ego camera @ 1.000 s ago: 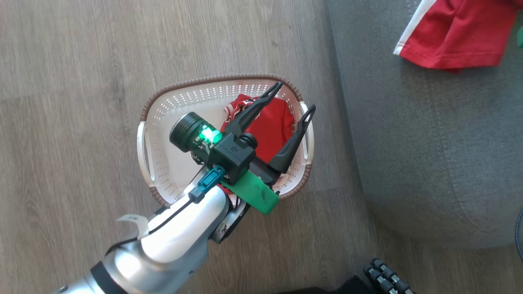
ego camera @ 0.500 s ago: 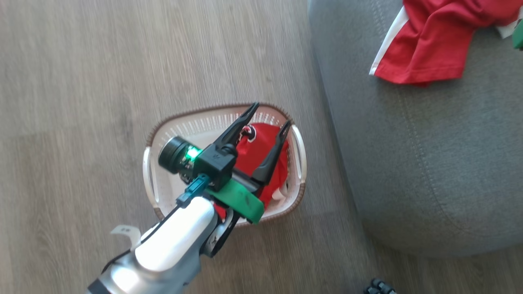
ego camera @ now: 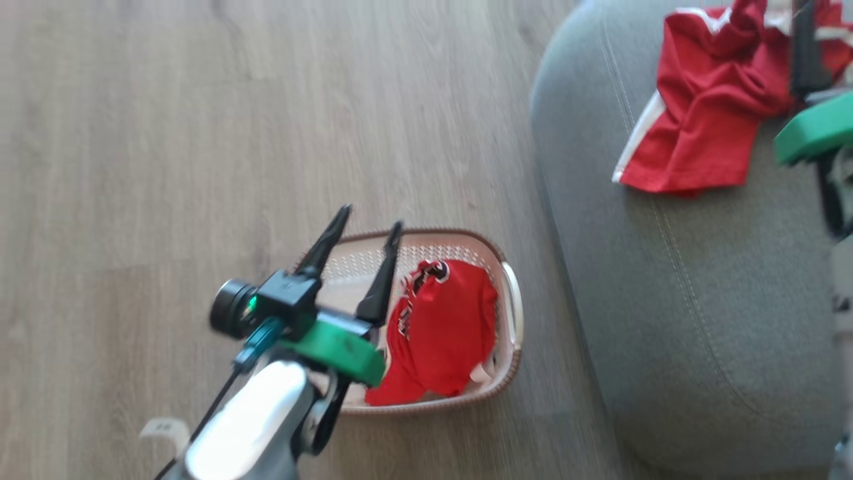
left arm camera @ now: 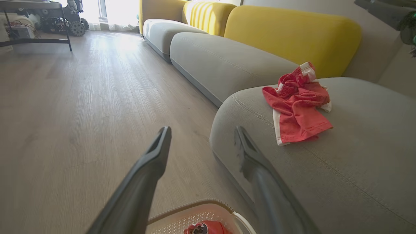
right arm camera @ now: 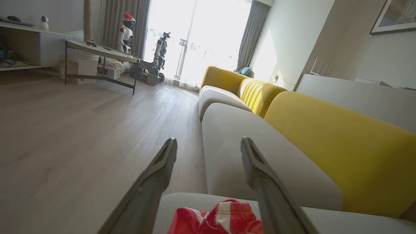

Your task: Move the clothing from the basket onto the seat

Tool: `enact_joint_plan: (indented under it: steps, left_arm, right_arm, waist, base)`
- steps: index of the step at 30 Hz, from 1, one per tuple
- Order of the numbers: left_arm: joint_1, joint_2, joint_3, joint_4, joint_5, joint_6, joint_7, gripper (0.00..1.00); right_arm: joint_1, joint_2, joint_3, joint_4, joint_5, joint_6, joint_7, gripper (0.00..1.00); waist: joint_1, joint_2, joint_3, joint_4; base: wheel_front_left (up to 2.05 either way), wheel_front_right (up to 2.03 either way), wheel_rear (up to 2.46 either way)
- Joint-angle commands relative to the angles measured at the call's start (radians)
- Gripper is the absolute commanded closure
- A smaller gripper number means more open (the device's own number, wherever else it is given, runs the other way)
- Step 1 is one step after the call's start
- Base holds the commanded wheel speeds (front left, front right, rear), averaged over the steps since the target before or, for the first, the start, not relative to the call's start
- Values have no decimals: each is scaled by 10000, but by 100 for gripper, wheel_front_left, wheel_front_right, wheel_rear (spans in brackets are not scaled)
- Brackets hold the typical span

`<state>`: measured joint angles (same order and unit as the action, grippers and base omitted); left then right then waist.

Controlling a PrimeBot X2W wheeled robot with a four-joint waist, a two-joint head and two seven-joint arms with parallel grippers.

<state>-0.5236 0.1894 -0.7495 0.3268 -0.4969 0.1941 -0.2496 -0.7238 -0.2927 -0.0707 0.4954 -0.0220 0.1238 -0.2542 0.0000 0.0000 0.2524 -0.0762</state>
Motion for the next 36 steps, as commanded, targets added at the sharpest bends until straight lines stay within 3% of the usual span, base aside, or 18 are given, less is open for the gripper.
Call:
enact_joint_plan:
  steps: [1,10,15,27,36]
  left_arm:
    - [165,303,592,-388,142,65,-119,0]
    - [1857,682,2281,-1064,481,229,-121,0]
    - [2720,747,3113,-1390,726,201,-121,0]
    - [4327,391,4317,-1747,1253,-45,-121,0]
    - [5112,-41,4903,-1983,1608,-211,-122,0]
  right_arm:
    - [297,172,14,-558,-14,69,21,0]
    - [2507,1724,-28,-2057,-310,69,43,0]
    - [3664,2264,32,-2660,-357,69,22,0]
    - [5725,2422,235,-3442,1103,69,26,0]
    - [6724,2423,613,-3552,1313,69,78,0]
  waist:
    - [0,0,-395,322]
    - [0,0,-1009,745]
    - [0,0,-1278,885]
    - [0,0,-2013,1053]
    - [0,0,-2290,1145]
  base:
    - [0,0,0]
    - [0,0,0]
    - [0,0,0]
    - [0,0,0]
    - [0,0,0]
